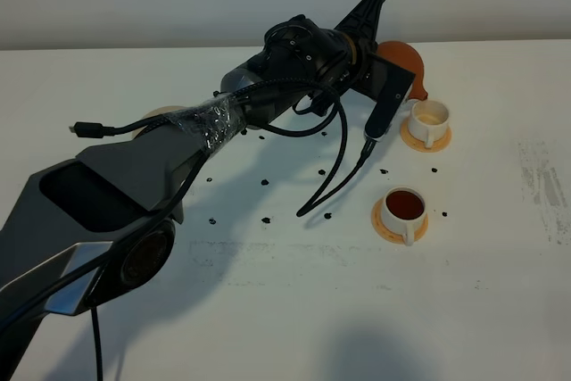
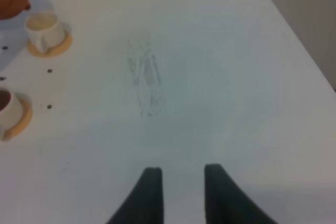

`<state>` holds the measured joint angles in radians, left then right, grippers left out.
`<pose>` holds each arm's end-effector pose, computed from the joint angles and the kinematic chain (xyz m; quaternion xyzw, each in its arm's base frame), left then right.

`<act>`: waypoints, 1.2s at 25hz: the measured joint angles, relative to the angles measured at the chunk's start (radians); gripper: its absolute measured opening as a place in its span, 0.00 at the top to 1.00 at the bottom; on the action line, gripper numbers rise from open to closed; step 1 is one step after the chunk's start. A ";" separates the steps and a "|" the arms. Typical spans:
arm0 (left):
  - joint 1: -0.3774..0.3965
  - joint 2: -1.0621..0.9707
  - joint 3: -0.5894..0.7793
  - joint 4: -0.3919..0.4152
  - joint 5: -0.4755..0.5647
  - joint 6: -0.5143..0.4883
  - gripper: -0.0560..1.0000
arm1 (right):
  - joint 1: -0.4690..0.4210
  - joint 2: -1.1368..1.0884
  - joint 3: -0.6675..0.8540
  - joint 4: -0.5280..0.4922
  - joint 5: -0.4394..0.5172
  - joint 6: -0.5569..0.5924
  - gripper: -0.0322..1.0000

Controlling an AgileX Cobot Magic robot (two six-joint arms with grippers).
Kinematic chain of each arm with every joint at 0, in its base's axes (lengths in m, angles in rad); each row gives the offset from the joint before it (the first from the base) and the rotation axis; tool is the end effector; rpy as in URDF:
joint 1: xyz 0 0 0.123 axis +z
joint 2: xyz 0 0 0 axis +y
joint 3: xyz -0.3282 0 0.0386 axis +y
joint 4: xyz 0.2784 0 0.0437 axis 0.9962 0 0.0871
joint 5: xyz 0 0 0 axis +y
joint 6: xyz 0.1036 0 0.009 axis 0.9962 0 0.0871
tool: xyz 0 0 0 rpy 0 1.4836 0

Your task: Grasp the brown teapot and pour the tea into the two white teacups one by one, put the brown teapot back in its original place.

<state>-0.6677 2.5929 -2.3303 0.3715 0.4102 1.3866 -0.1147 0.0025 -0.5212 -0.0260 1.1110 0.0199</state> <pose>0.5335 -0.4015 0.1764 0.8003 0.3500 0.2992 0.3841 -0.0172 -0.0005 0.2880 0.0589 0.8593 -0.0370 0.5068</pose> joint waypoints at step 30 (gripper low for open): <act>-0.014 0.006 0.000 0.122 -0.057 0.001 0.86 | 0.000 0.000 0.000 0.000 0.000 0.000 0.76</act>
<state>-0.6821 2.5986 -2.3303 0.4939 0.3531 1.3878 -0.1147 0.0025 -0.5212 -0.0260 1.1110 0.0199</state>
